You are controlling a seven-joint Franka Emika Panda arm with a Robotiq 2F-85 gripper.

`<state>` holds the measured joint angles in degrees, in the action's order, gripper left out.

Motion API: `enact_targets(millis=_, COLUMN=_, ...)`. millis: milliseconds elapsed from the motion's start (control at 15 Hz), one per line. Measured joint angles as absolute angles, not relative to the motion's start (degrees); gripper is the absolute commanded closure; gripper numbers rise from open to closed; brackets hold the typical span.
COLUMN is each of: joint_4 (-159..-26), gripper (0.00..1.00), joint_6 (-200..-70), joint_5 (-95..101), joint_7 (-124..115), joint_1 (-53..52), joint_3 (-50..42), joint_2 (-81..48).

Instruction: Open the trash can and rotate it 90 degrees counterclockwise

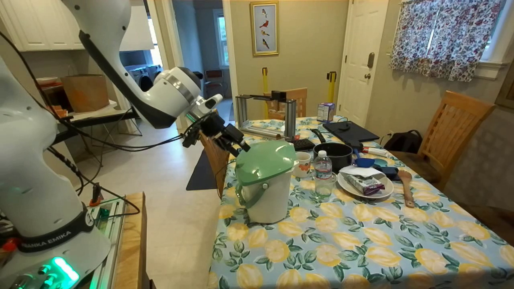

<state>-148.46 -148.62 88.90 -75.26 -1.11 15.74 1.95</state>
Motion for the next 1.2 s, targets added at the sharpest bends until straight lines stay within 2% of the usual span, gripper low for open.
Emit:
enact_targets(millis=733, joint_4=-148.12, gripper=0.00, joint_6=-139.16, joint_5=100.24, joint_7=-81.53, joint_1=-9.64, joint_3=16.86, joint_2=-4.63)
enact_targets(millis=1200, joint_4=-146.27, gripper=0.00, joint_6=-134.66, joint_5=109.21, joint_7=-86.72, joint_1=-10.62, joint_3=16.78, joint_2=-8.20)
